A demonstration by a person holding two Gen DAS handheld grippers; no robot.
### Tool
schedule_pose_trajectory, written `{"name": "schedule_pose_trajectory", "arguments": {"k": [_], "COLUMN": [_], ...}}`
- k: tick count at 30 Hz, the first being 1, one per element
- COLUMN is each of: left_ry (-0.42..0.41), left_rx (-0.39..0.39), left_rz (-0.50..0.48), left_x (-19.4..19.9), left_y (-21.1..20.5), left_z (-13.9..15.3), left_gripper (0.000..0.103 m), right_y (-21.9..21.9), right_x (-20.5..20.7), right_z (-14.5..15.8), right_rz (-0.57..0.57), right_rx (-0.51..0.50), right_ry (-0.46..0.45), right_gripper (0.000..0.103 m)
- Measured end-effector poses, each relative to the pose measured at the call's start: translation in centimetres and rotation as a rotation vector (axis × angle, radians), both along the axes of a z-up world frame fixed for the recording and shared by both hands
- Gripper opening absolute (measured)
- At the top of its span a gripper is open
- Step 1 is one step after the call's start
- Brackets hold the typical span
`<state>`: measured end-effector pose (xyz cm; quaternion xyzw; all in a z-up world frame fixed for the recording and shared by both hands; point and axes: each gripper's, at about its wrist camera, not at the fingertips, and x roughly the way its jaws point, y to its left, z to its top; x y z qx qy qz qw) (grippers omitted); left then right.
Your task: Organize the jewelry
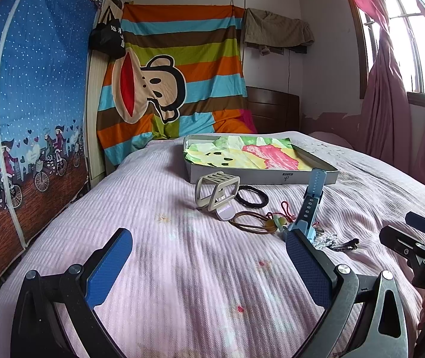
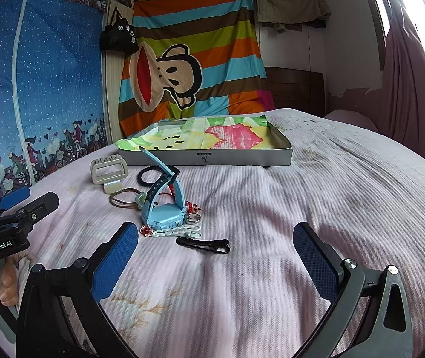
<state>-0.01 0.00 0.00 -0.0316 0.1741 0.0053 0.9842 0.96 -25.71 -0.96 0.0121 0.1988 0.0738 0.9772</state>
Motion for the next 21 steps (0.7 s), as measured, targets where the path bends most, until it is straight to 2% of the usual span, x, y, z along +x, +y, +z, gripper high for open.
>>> {"name": "schedule_pose_trajectory", "arguments": {"k": [21], "left_ry": [0.000], "left_rx": [0.000], "left_rz": [0.000], "left_x": [0.17], "left_y": [-0.04], "left_z": [-0.19], "left_gripper": [0.103], "right_y": [0.09], "right_x": [0.12], "right_z": [-0.05], "right_rz": [-0.001], "right_rx": [-0.002], "right_ry": [0.002], "right_gripper": [0.102]}}
